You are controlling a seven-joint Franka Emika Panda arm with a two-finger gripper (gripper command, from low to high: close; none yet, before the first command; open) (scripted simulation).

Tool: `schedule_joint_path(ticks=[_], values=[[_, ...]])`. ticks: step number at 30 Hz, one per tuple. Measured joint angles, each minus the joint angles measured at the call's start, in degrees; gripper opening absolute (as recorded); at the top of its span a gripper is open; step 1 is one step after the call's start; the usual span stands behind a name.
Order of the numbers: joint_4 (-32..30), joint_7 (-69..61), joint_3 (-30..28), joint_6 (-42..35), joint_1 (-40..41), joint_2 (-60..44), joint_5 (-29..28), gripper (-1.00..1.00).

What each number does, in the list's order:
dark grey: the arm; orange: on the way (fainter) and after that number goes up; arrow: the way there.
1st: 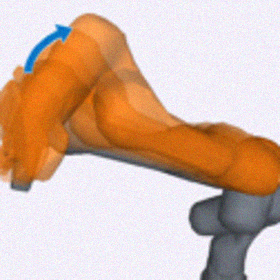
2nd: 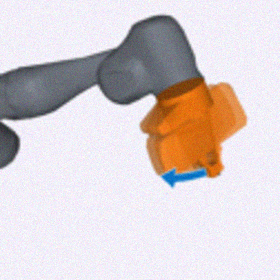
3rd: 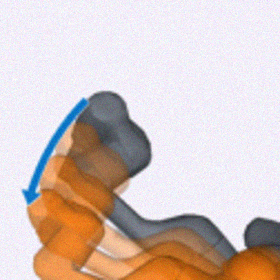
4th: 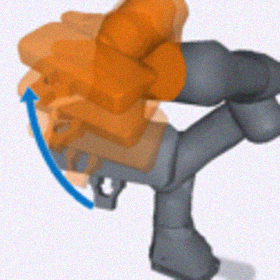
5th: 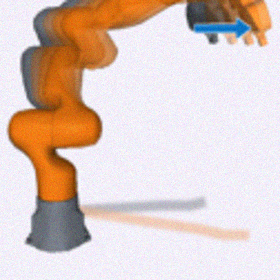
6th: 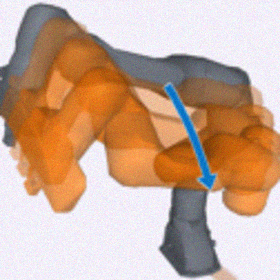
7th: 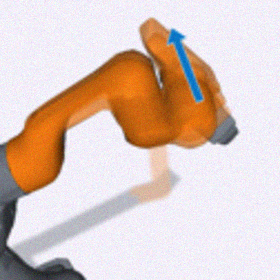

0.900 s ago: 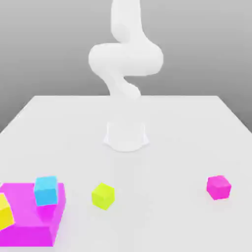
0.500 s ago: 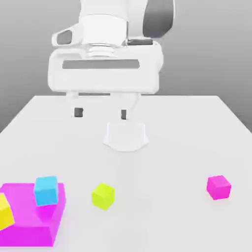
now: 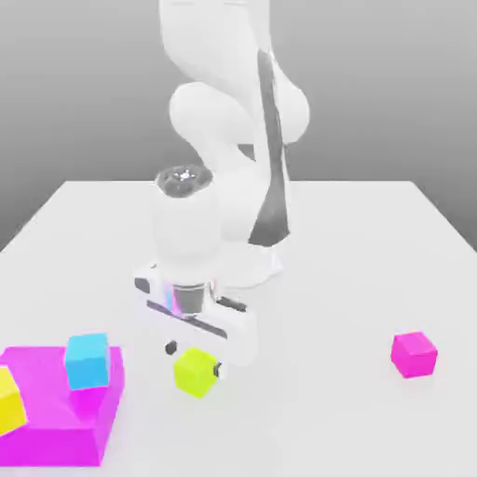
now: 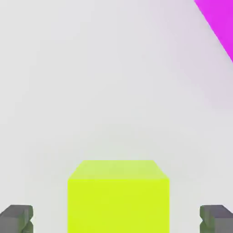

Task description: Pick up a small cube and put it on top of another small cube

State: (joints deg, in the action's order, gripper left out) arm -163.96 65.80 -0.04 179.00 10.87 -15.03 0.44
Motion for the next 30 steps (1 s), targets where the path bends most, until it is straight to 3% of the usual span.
schedule_joint_path(ticks=[7, 16, 30], values=[[-0.02, 0.21, 0.03, -0.02, 0.07, 0.07, -0.24, -1.00], [-2.54, -0.04, 1.18, -13.03, 0.57, 15.68, -0.26, -1.00], [2.73, -5.14, 9.64, -19.81, -18.26, 17.95, 1.29, -1.00]])
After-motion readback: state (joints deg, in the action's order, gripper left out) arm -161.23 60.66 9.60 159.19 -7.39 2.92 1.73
